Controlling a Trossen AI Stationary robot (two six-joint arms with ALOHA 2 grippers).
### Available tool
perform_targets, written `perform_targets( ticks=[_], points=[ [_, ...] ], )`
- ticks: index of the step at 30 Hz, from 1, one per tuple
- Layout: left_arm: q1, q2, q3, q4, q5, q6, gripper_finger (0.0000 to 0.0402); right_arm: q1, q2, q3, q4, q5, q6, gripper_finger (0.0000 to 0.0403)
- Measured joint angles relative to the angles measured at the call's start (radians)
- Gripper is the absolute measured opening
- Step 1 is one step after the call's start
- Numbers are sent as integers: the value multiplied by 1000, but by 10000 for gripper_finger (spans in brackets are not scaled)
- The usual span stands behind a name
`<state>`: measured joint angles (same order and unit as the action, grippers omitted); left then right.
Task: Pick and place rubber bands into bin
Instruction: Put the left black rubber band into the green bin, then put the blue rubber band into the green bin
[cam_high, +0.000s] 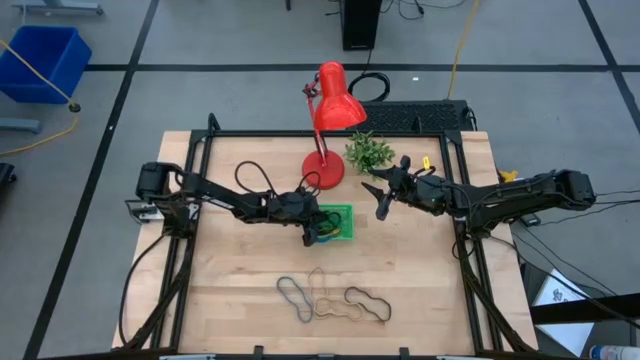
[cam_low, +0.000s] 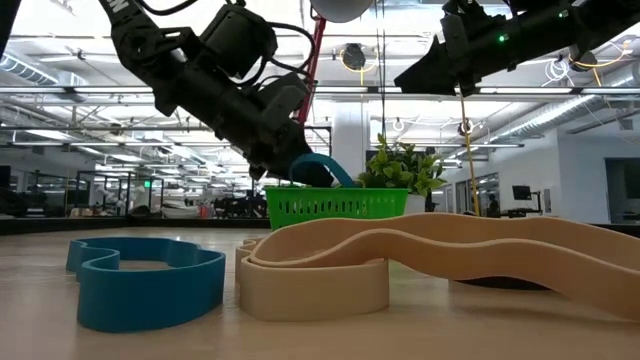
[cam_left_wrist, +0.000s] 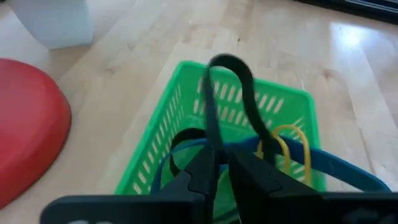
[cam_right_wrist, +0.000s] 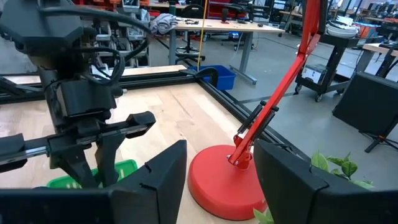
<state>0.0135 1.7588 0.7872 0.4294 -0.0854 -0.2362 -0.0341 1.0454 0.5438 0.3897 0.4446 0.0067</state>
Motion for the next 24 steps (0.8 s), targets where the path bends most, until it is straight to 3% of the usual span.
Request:
perform_targets(
  ticks=[12,24],
  points=[
    [0,-38,-1,29,16,-5,36,0,0,0,-11,0,0,180],
    [-5,-349,0,17,114,128,37,0,0,0,-18,0,0,180]
  ],
)
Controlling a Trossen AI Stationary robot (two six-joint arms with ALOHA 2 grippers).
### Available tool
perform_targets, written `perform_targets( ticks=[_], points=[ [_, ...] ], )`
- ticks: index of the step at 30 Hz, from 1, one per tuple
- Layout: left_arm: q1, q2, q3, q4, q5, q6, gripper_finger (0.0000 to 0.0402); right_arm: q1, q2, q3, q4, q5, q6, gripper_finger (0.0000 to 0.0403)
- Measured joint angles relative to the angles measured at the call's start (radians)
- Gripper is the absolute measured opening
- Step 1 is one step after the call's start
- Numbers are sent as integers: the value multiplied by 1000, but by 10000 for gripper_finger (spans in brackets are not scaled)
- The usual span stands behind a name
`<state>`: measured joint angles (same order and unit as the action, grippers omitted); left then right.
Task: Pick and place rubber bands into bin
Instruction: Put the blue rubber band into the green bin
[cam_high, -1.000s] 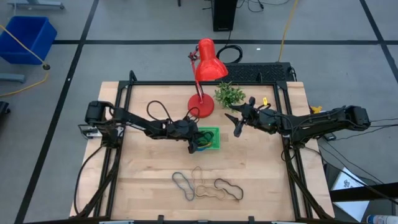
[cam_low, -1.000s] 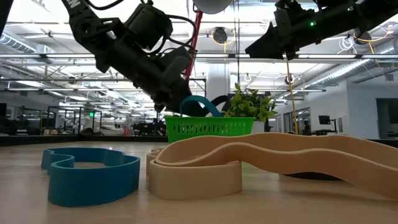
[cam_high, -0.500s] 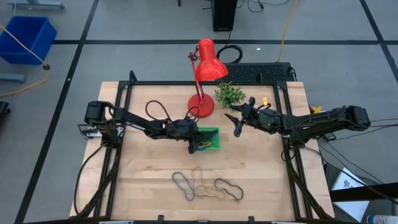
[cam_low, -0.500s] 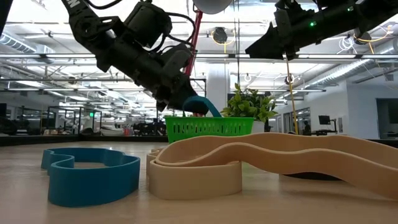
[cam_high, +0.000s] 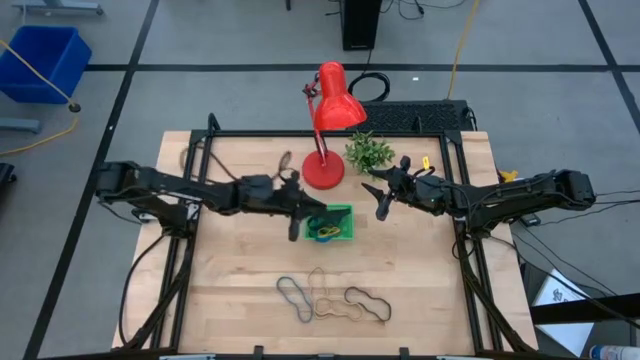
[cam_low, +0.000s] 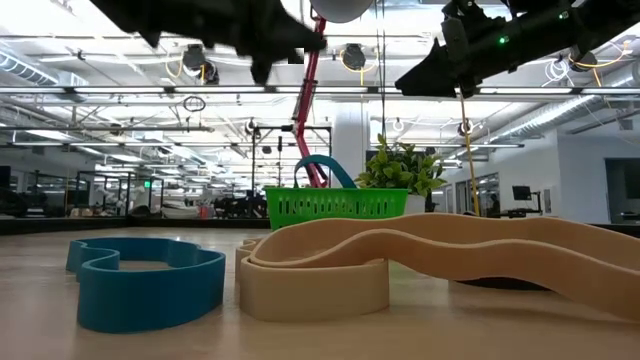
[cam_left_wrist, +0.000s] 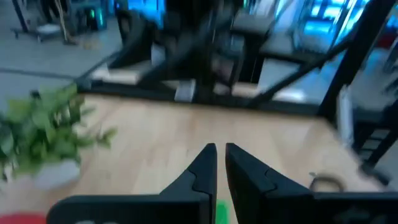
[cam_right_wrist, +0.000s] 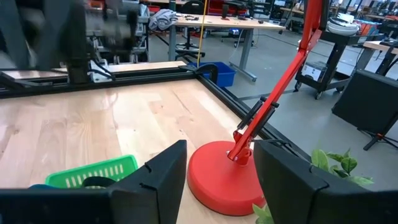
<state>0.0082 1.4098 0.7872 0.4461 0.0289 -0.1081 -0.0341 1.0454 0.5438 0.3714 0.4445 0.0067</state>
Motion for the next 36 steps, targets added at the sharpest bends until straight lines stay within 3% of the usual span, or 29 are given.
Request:
perform_targets(
  ticks=[11,23,30,36],
  points=[
    [0,-215,0,-11,0,6,37,0,0,0,-4,0,-15,180],
    [-20,-247,0,-88,-2,51,40,0,0,0,-3,0,-19,180],
    [-51,-248,0,-106,-3,68,106,0,0,0,-3,0,-19,180],
    [-56,-247,0,-106,4,-56,160,0,0,0,-3,0,-19,180]
  ],
)
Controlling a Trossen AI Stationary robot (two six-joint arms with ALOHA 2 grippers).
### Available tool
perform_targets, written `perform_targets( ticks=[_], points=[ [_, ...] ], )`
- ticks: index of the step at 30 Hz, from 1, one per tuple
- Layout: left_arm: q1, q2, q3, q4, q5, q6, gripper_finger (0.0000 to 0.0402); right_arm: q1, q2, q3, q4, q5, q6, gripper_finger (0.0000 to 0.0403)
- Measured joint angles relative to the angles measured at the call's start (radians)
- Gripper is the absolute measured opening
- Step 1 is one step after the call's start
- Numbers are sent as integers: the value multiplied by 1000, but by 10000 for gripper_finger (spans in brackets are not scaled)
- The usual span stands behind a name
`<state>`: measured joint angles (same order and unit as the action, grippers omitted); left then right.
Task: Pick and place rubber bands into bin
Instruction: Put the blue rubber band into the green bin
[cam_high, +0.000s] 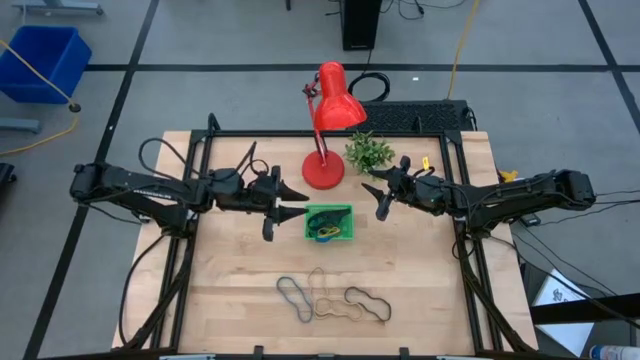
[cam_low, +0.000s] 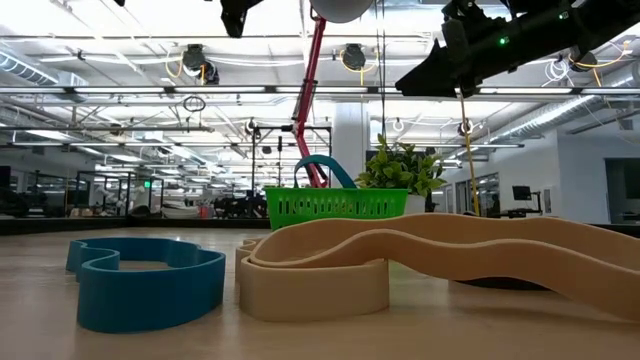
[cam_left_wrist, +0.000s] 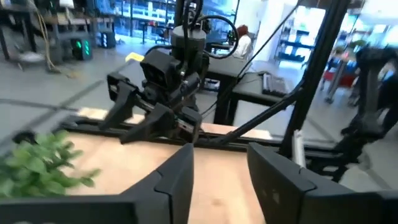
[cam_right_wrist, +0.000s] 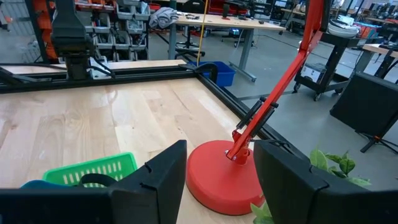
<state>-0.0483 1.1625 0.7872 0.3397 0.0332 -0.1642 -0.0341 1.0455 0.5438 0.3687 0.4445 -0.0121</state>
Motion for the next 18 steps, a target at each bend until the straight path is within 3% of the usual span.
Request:
perform_targets(
  ticks=[3,8,13,18],
  points=[
    [1,0,0,1,70,-73,172,0,0,0,0,0,0,180],
    [-16,0,0,-28,188,1,176,0,0,0,0,0,0,180],
    [-72,0,0,-197,159,103,159,0,0,0,0,0,0,180],
    [-142,15,0,-502,41,63,138,0,0,0,0,0,0,180]
  ],
)
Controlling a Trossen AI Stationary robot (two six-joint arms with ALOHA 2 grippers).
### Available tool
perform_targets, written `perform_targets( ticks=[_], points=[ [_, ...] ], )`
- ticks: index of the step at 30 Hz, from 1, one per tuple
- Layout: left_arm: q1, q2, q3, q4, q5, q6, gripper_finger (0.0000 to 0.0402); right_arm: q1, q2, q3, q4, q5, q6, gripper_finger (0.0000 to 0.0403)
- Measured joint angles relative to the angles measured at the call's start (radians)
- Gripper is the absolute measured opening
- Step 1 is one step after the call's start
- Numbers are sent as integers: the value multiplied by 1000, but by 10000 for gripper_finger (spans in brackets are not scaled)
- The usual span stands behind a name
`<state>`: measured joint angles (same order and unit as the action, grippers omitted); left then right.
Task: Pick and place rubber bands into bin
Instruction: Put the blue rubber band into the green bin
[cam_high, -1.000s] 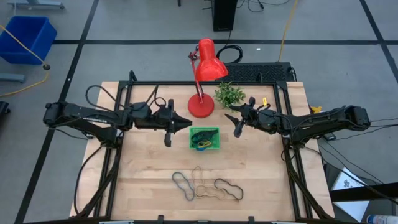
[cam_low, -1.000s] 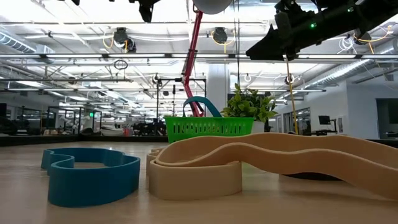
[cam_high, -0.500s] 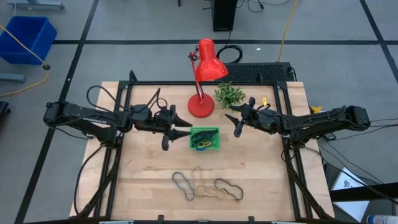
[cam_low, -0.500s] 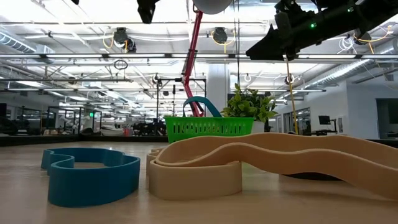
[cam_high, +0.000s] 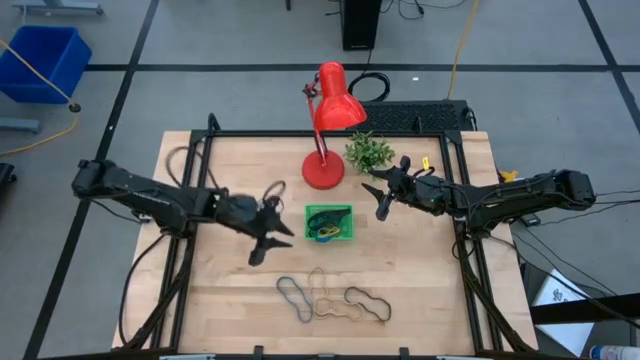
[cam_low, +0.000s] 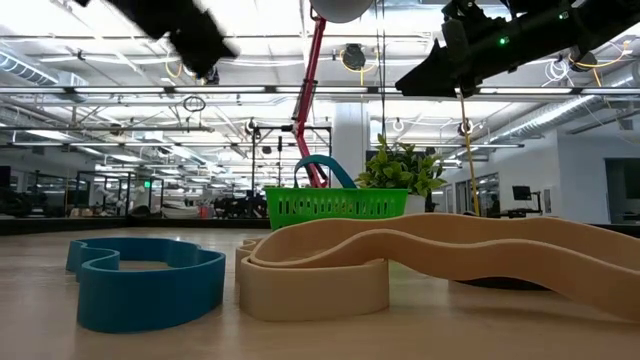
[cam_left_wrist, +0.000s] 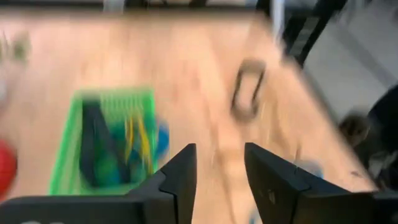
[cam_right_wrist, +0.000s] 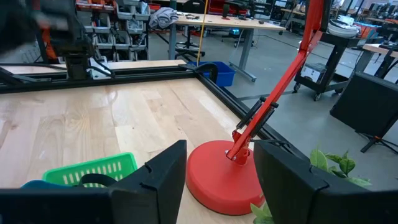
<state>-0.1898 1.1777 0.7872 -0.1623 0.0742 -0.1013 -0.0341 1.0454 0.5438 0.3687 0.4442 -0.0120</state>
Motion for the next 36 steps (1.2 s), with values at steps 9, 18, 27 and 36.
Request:
perform_targets(
  ticks=[9,18,27,36],
  points=[
    [-156,136,0,-121,-56,9,116,0,0,0,0,0,-10,180],
    [-215,316,0,-115,-120,17,115,0,0,0,0,0,-11,180],
    [-222,404,0,6,-119,-5,115,0,0,0,0,0,-11,180],
    [-232,498,0,12,-70,-10,115,0,0,0,-7,0,-11,180]
  ],
)
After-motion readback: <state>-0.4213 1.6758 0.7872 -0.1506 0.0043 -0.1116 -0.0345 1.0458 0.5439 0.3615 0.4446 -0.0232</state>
